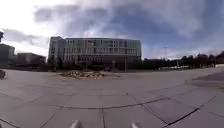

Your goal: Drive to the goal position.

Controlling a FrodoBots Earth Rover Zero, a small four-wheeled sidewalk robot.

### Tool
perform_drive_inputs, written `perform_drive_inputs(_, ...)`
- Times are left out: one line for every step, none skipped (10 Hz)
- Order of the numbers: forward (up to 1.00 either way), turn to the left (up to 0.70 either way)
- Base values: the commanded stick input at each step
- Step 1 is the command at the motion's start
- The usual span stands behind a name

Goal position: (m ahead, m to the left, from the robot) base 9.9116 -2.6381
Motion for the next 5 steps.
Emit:
perform_drive_inputs(1.00, 0.00)
perform_drive_inputs(1.00, 0.00)
perform_drive_inputs(1.00, 0.00)
perform_drive_inputs(1.00, 0.00)
perform_drive_inputs(1.00, 0.00)
